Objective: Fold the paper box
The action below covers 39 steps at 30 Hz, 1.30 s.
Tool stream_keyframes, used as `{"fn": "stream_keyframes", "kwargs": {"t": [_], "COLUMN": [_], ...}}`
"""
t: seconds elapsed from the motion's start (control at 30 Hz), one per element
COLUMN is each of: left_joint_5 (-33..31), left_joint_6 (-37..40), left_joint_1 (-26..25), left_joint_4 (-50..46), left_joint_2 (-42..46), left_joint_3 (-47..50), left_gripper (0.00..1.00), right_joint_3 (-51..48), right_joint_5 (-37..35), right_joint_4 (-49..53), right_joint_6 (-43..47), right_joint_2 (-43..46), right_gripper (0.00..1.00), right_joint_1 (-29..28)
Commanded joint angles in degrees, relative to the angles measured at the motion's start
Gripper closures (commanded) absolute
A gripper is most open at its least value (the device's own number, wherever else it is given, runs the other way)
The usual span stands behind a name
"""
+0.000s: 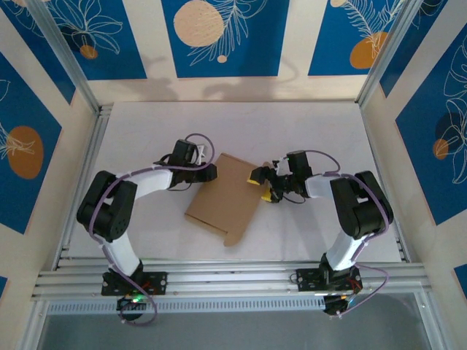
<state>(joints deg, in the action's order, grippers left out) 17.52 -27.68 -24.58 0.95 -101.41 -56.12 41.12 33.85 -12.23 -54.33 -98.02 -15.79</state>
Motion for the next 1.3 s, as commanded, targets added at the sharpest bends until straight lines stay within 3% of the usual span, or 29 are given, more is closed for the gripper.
{"fn": "stream_keyframes", "kwargs": {"t": [0.0,0.17,0.33,0.53,0.6,0.67,0.8,0.93,1.03,1.27], "left_joint_5": [-0.6,2.5,4.8,5.8,6.6,7.8,10.9,12.8,13.7,15.7], "left_joint_6": [-1.0,-2.9,-4.2,-4.8,-5.6,-6.6,-7.3,-7.4,-7.5,-7.7], "left_joint_1": [1.8,3.9,5.4,5.8,6.1,6.5,6.6,6.2,6.1,6.2], "left_joint_4": [-3.7,-2.0,-0.5,0.4,1.1,2.6,3.8,3.4,2.8,2.3], "left_joint_2": [-3.6,-5.1,-6.7,-8.7,-9.4,-10.0,-10.8,-10.3,-9.9,-9.4], "left_joint_3": [3.9,5.6,6.7,7.3,7.5,7.9,7.6,6.8,6.4,5.7], "left_gripper": [0.64,0.67,0.72,0.78,0.80,0.84,0.89,0.90,0.90,0.86], "right_joint_3": [-0.2,0.3,3.2,7.6,9.0,10.0,8.1,7.3,6.7,8.2], "right_joint_5": [1.1,-0.4,-2.7,-13.5,-14.1,-11.3,-2.3,0.4,-0.1,-1.2], "right_joint_4": [-1.2,-0.2,3.9,14.2,14.1,10.9,-9.0,-20.8,-24.7,-21.5], "right_joint_6": [-0.6,-1.1,-0.5,-0.1,-0.6,-2.9,-12.9,-20.0,-22.5,-20.8], "right_joint_2": [-0.8,-0.5,-1.2,-1.8,-2.9,-4.8,-7.7,-7.0,-4.2,2.6], "right_gripper": [0.09,0.00,0.01,0.01,0.01,0.01,0.01,0.00,0.00,0.01], "right_joint_1": [0.0,-0.1,-1.8,-6.2,-8.0,-9.3,-9.8,-9.9,-10.0,-10.9]}}
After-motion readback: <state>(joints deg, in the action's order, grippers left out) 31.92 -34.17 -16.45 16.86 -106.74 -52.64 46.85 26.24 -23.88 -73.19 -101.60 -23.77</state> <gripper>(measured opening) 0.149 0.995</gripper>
